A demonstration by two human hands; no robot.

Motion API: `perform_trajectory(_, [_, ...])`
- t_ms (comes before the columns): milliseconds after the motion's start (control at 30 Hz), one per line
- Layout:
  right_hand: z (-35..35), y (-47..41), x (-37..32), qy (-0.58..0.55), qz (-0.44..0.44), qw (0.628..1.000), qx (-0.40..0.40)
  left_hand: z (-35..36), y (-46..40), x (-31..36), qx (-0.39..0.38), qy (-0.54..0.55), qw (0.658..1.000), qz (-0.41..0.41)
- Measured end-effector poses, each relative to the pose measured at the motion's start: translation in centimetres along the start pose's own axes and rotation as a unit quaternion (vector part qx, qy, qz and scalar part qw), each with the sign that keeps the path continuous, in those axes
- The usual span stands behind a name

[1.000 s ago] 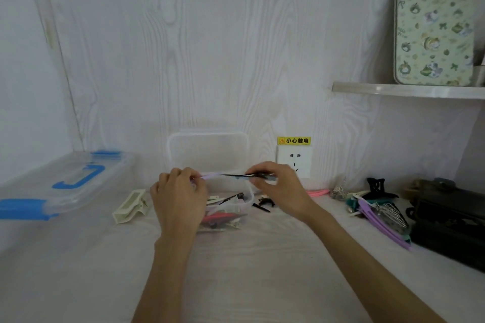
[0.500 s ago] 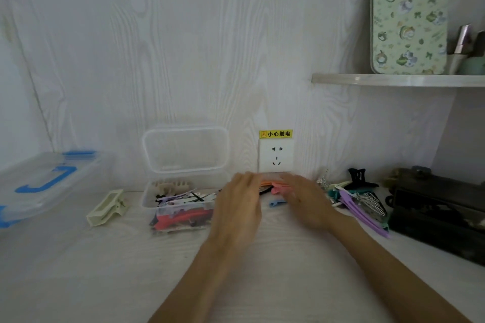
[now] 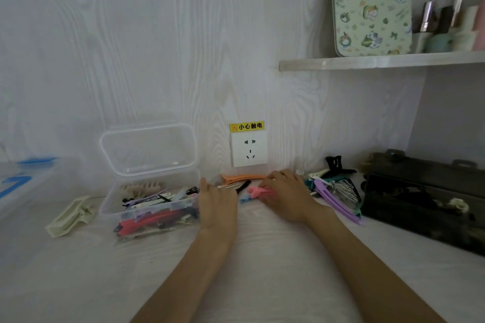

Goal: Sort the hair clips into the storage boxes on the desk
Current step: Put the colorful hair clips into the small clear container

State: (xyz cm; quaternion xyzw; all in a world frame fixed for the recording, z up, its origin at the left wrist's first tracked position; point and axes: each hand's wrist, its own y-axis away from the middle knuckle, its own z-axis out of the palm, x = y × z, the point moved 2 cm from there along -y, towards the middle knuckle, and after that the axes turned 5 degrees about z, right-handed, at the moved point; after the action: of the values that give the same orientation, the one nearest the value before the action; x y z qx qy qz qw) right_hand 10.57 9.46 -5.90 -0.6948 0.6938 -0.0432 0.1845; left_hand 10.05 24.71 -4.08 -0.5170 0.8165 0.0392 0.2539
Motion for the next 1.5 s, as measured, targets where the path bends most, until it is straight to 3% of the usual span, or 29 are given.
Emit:
perform_trajectory(200, [-0.7, 0.2, -0.6, -0.085, -0.03, 0.996, -0.02, -0.6, 1.4, -1.3, 0.037, 0.183, 0.981, 0.045])
perform_trajectory(300, [-0.5, 0.1, -0.7, -0.06, -0.02, 0.996, -0.055, -0.4, 1.7, -2.0, 0.084, 0.271, 0.958, 0.05])
perform_trajectory(467, [-0.6, 0.1, -1.0, 0.05, -0.01, 0.989, -0.136, -0.4, 2.0, -1.0, 0.018, 0.125, 0.991, 0.054])
perform_trajectory(567, [-0.8, 0.3, -0.9, 0.021, -0.001, 0.988, -0.15, -0.5, 2.1, -0.9, -0.003, 0.09, 0.994, 0.063])
perform_trajectory(767, [-0.8, 0.7, -0.4, -0.085, 0.008, 0.994, -0.061, -1.5, 2.3, -2.4, 0.016, 0.165, 0.984, 0.061])
perform_trajectory(867, [-1.0, 0.8, -0.8, -0.129, 0.002, 0.992, 0.004, -2.7, 2.9, -3.1, 0.112, 0.24, 0.961, 0.077])
perform_trajectory(967, [-1.1, 0.9, -1.2, -0.151, -0.005, 0.988, 0.038, -3.5, 3.0, -5.6, 0.232, 0.339, 0.912, 0.005])
perform_trajectory(1033, [-0.9, 1.0, -1.8, -0.184, -0.013, 0.982, 0.042, -2.8, 2.8, -8.0, 0.268, 0.375, 0.886, -0.052])
perform_trajectory(1167, [-1.5, 0.3, -5.0, -0.274, -0.028, 0.958, 0.087, 0.5, 2.7, -12.0, 0.206, 0.325, 0.904, -0.186])
perform_trajectory(1267, [-2.2, -1.1, -9.6, -0.261, -0.08, 0.958, 0.088, 2.3, 3.1, -13.3, 0.152, 0.338, 0.888, -0.273])
perform_trajectory(1433, [-2.2, -2.8, -15.2, -0.17, -0.158, 0.971, 0.048, 3.3, 3.6, -13.9, 0.124, 0.383, 0.863, -0.306])
perform_trajectory(1500, [-2.5, -3.2, -15.2, -0.156, -0.15, 0.976, 0.008, 2.6, 3.7, -14.1, 0.175, 0.383, 0.847, -0.325])
